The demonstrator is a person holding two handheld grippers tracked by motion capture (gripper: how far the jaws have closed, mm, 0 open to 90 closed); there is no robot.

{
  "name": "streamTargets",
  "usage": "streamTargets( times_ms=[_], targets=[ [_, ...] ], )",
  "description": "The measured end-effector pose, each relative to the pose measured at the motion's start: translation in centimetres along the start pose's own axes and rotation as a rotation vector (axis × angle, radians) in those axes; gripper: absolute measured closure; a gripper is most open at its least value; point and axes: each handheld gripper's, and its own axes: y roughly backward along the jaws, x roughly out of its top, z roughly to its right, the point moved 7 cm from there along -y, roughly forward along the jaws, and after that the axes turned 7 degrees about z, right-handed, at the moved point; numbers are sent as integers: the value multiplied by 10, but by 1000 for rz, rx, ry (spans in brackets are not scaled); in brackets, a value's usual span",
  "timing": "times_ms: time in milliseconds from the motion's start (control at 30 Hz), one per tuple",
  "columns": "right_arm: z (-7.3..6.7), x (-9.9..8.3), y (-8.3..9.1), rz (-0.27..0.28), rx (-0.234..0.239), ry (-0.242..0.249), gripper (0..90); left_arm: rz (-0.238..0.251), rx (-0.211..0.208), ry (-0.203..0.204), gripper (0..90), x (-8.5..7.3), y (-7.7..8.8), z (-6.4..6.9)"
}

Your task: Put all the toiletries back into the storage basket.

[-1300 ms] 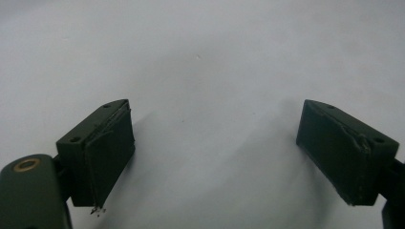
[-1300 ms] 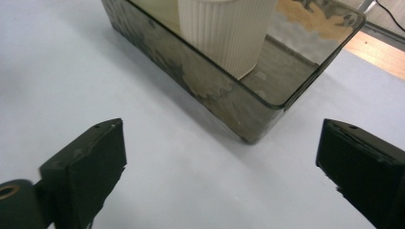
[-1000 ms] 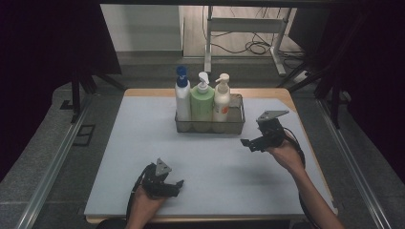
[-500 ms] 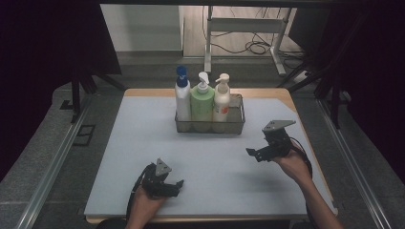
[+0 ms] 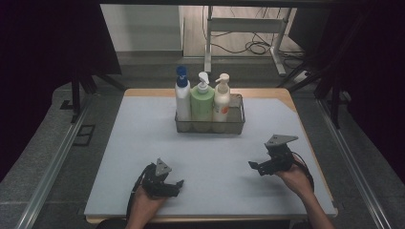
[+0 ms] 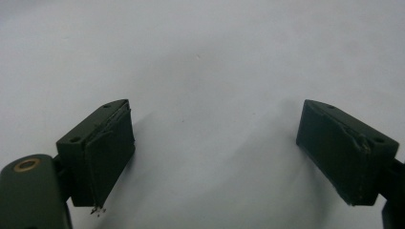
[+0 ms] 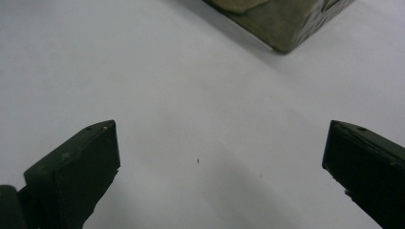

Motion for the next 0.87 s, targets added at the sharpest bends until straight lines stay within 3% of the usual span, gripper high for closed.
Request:
streamTargets(
  times_ms=[233,600,867],
  targets=[
    [-5,-19,-4,-2,0,-9,0,0,0,0,124,0,0,0],
    [-9,-51,-12,-51,-2,-33,0,1,0,-1,124,0,0,0],
    [-10,-53,-12,-37,-10,-29,0,-1,-1,1,123,0,0,0]
  ],
)
